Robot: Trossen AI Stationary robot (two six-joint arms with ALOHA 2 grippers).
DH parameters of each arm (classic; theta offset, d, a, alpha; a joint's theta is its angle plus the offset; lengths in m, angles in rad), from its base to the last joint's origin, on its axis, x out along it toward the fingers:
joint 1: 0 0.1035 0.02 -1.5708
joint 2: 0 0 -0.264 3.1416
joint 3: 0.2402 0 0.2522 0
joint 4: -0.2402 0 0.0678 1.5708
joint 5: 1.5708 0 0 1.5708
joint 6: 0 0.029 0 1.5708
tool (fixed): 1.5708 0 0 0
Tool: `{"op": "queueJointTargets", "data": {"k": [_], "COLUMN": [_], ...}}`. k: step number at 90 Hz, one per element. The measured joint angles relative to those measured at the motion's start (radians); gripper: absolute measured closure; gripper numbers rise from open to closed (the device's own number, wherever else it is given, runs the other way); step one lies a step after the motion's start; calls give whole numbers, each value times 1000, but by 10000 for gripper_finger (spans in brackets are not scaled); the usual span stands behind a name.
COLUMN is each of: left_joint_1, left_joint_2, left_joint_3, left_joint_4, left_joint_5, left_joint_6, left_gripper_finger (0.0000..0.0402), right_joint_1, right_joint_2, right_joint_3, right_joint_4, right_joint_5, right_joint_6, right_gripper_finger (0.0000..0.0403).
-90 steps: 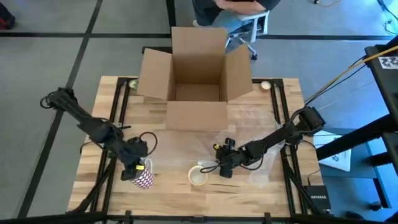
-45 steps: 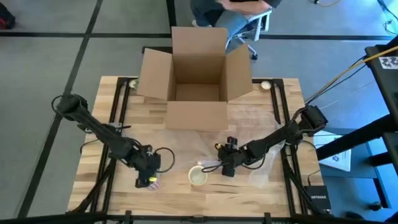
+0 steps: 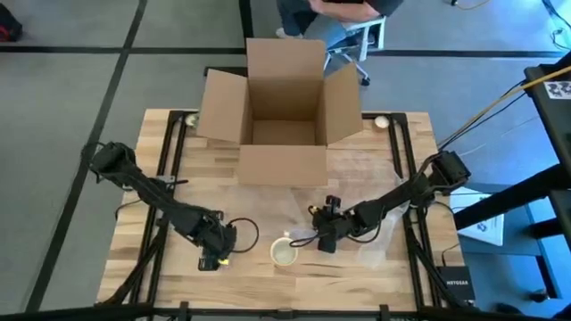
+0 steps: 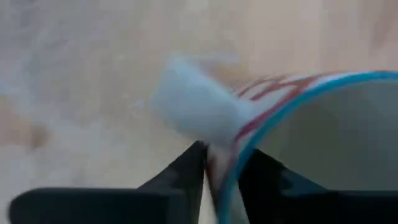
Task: Wrap mug
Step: Put the red mug on the bubble wrap
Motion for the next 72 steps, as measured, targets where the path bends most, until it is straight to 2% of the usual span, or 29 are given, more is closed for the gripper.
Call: {"op": "queueJointTargets", "data": {"k": [9, 23, 41, 51, 63, 72], "left_joint_1": [9, 6, -14, -15, -23, -36], "left_joint_2": [-1, -1, 17, 24, 22, 11], "left_joint_3": [31, 46, 24, 24, 42, 77], "left_joint_4": [-9, -36, -12, -2, -13, -60], "left_joint_5": [44, 44, -7, 21, 46, 59], "left_joint_6": [2, 12, 39, 29, 19, 14], "left_gripper_finger": [298, 289, 290, 318, 382, 392], "right_joint_1": [0, 0, 0, 1, 1, 1], "right_joint_2": [0, -2, -2, -2, -2, -2], "right_joint_3": [1, 1, 2, 2, 2, 3], "right_joint_4": [-7, -7, -6, -7, -8, -8], "right_joint_5": [15, 22, 17, 14, 13, 14], "right_joint_6": [0, 0, 0, 0, -2, -8], "right_gripper_finger": [217, 217, 217, 217, 217, 217]}}
